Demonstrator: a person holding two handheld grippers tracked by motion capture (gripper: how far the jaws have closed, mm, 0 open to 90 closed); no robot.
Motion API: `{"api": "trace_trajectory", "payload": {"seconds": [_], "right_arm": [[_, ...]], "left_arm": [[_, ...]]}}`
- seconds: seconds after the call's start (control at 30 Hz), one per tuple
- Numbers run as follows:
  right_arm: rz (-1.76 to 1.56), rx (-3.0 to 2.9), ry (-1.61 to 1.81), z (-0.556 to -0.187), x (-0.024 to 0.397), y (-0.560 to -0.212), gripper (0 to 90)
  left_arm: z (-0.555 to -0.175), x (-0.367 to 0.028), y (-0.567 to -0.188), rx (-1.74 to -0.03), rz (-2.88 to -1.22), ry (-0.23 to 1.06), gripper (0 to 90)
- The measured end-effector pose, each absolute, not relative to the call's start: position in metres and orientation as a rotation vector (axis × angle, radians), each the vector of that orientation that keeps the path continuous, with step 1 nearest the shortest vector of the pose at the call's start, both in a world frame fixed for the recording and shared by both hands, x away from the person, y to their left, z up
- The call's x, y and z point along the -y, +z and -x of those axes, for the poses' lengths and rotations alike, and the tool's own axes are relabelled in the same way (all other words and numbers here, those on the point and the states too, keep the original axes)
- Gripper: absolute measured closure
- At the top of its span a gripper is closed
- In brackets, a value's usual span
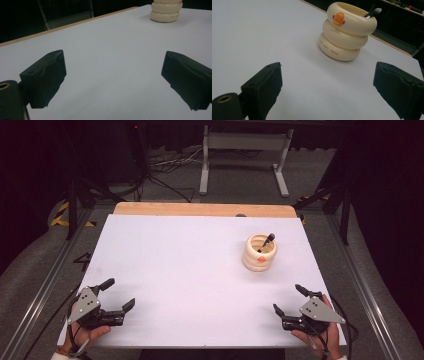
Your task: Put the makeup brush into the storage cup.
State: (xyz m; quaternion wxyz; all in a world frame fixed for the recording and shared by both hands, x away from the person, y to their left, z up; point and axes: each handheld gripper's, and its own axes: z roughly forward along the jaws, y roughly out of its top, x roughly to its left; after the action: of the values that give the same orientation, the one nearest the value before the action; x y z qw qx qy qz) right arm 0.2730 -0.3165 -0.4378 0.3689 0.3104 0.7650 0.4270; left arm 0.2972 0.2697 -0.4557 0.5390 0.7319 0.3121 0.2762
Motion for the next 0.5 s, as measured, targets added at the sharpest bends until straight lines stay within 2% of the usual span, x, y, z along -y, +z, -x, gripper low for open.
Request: {"api": "trace_trajectory", "payload": {"seconds": [0.5], "right_arm": [[-0.783, -1.971, 1.088, -0.2712, 0.3123, -0.4372, 9.2]], "left_arm": [[-0.2958, -0.2679, -0.4556, -0.732, -1.74, 0.652, 5.3]]}}
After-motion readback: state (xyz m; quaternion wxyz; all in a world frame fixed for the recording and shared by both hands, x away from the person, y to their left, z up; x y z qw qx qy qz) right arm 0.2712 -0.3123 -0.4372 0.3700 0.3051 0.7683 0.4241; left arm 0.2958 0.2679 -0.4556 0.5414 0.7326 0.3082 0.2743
